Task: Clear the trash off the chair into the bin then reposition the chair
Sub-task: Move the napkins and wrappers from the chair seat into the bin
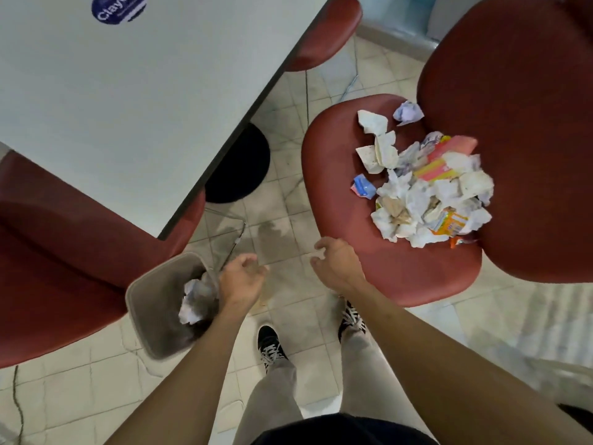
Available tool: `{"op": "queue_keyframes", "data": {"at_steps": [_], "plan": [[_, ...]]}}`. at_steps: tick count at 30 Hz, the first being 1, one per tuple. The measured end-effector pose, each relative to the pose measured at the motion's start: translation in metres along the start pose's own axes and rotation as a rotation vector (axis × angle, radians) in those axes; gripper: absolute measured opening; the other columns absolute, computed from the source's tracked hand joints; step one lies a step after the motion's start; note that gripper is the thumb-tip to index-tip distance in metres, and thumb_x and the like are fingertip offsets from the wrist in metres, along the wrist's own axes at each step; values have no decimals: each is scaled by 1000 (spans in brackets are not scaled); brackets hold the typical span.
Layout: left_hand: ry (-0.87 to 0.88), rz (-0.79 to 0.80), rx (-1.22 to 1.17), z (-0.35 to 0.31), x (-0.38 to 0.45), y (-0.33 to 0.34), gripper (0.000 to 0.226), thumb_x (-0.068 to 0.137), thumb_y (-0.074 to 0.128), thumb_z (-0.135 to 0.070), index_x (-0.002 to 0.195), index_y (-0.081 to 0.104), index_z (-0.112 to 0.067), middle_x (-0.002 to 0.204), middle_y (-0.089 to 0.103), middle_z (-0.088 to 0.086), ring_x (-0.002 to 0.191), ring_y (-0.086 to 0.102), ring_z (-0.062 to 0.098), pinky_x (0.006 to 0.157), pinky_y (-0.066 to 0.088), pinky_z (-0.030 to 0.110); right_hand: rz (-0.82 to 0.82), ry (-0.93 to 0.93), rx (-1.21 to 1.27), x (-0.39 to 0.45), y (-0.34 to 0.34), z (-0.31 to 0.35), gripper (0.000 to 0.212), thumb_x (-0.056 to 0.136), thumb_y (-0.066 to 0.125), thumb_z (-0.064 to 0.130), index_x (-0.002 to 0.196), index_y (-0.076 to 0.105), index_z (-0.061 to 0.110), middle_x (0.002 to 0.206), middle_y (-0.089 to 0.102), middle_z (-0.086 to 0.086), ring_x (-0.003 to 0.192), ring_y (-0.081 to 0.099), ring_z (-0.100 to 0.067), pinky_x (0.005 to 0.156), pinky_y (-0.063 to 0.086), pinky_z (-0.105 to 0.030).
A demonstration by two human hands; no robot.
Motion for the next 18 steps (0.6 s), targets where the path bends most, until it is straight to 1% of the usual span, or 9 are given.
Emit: {"op": "queue_keyframes", "data": {"at_steps": [2,4,6,9,11,14,16,18], "plan": [[36,30,52,-22,1,31,22,76,78,-26,93,65,-32,107,66,-5,102,63,16,95,50,33,-33,40,21,7,-27,-29,34,81,61,24,115,63,22,117,62,-6,107,60,-25,91,46,-31],[70,48,99,-47,-1,57,26,77,76,-29,101,66,-31,111,65,-7,103,62,14,94,49,31,-64,68,32,11,-52,-53,38,81,59,22,119,61,20,122,61,-7,110,58,-25,94,46,-33],[89,75,123,-75,-2,87,26,78,75,-30,102,65,-32,114,64,-8,103,61,14,92,49,30,-83,109,37,17,-75,-81,43,83,59,21,125,57,18,126,57,-9,113,57,-27,96,47,-36],[125,129,146,-111,0,131,26,78,74,-31,103,65,-33,110,64,-6,103,61,15,88,49,29,-120,157,47,30,-103,-115,46,85,57,21,130,51,20,129,48,-11,108,58,-31,91,48,-39],[148,168,138,-134,2,161,28,77,75,-29,103,65,-31,109,64,-5,98,62,14,86,49,27,-165,175,65,42,-121,-133,47,86,56,19,132,47,20,125,44,-10,103,58,-32,86,48,-37],[169,229,139,-161,7,210,33,76,77,-24,106,65,-29,109,62,-3,89,61,11,86,51,29,-237,174,72,64,-144,-155,52,87,57,20,136,41,21,125,40,-10,102,57,-33,81,48,-37],[187,252,154,-174,11,241,37,75,78,-23,109,65,-27,110,61,-4,90,60,12,88,52,31,-251,162,77,82,-153,-167,58,88,58,21,141,36,24,129,38,-12,103,56,-33,82,47,-37],[225,267,177,-186,13,267,41,73,78,-23,111,64,-26,107,60,-4,91,61,13,88,52,33,-245,163,85,97,-158,-178,61,90,58,22,145,32,26,132,37,-13,109,54,-33,86,47,-38]]}}
Point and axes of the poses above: each hand's wrist, its own x-axis towards the middle knuckle, its own y-axis out of the palm, z = x × y, the point moved 9 cm from there along x, towards the middle knuckle
